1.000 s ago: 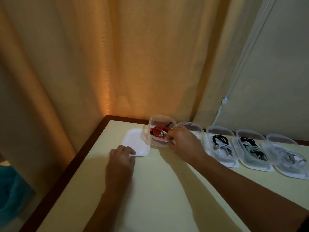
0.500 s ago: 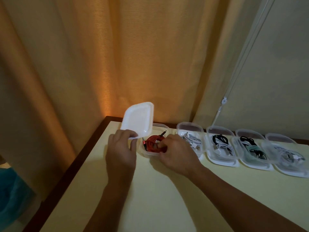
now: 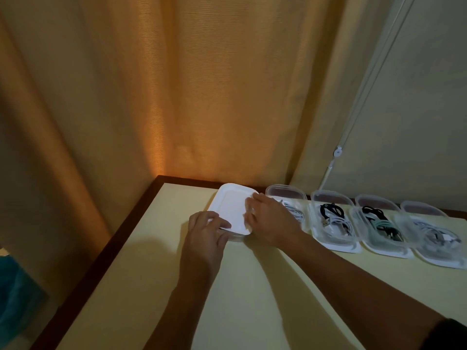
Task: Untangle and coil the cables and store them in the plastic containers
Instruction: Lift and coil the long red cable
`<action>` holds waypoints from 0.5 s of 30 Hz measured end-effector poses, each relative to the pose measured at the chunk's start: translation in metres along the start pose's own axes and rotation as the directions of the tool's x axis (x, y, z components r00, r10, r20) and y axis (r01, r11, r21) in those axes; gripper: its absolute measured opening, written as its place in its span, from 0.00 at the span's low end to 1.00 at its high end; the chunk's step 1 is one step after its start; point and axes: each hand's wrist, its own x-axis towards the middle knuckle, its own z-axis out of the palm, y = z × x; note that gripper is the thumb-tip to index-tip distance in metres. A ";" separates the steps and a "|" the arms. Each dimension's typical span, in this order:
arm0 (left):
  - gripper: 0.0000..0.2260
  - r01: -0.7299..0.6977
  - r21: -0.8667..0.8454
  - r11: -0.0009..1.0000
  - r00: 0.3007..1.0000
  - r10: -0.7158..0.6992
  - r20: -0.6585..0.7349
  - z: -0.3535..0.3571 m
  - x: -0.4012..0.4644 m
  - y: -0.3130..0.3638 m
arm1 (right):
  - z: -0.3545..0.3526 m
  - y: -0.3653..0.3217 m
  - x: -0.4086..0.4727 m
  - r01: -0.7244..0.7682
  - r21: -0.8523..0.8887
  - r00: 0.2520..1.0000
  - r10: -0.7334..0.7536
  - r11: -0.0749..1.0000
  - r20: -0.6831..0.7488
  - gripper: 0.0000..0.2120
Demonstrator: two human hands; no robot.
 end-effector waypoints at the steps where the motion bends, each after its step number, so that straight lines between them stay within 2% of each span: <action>1: 0.04 0.009 -0.007 1.000 1.000 -0.009 0.013 0.000 0.001 -0.001 | -0.002 -0.001 0.000 0.012 -0.012 1.000 -0.011 1.000 0.007 0.20; 6: 0.04 -0.004 0.010 1.000 1.000 0.004 0.024 0.001 0.006 -0.006 | 0.000 0.000 0.007 0.051 -0.063 0.998 -0.048 0.997 0.035 0.19; 9: 0.08 0.022 0.059 0.998 0.999 -0.024 0.028 -0.001 0.013 -0.001 | 0.004 -0.001 0.008 0.059 -0.086 0.995 -0.052 0.995 0.084 0.22; 12: 0.12 0.056 0.172 0.984 0.993 -0.072 0.091 -0.003 0.027 0.009 | 0.006 -0.001 0.010 0.057 -0.094 0.995 -0.049 0.994 0.087 0.23; 15: 0.17 0.011 0.283 0.959 0.984 -0.061 0.168 -0.001 0.042 0.014 | 0.006 -0.001 0.012 0.074 -0.108 0.993 -0.064 0.991 0.096 0.25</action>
